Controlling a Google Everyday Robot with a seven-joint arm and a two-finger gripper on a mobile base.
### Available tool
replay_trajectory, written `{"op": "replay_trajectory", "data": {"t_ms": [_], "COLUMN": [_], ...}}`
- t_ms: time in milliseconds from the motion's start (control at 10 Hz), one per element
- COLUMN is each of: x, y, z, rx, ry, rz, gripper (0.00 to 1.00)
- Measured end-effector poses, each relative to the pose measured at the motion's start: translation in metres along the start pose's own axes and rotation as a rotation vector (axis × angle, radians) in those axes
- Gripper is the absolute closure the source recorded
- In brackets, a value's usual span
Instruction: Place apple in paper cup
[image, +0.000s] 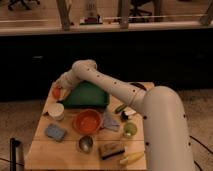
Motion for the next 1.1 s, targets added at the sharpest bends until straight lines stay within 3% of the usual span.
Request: {"op": "replay_trajectory", "data": {"t_ms": [200, 400, 1100], "x": [-0.007, -0.020, -0.039], "y": [0.000, 0.005, 0.023], "z": [-0.002, -0.002, -0.012], "rx": [-0.020, -0.067, -0.216], "ry": [-0.026, -0.053, -0.083], "rz": [-0.039, -0.106, -0.245], "gripper": [0.99, 0.99, 0.99]}}
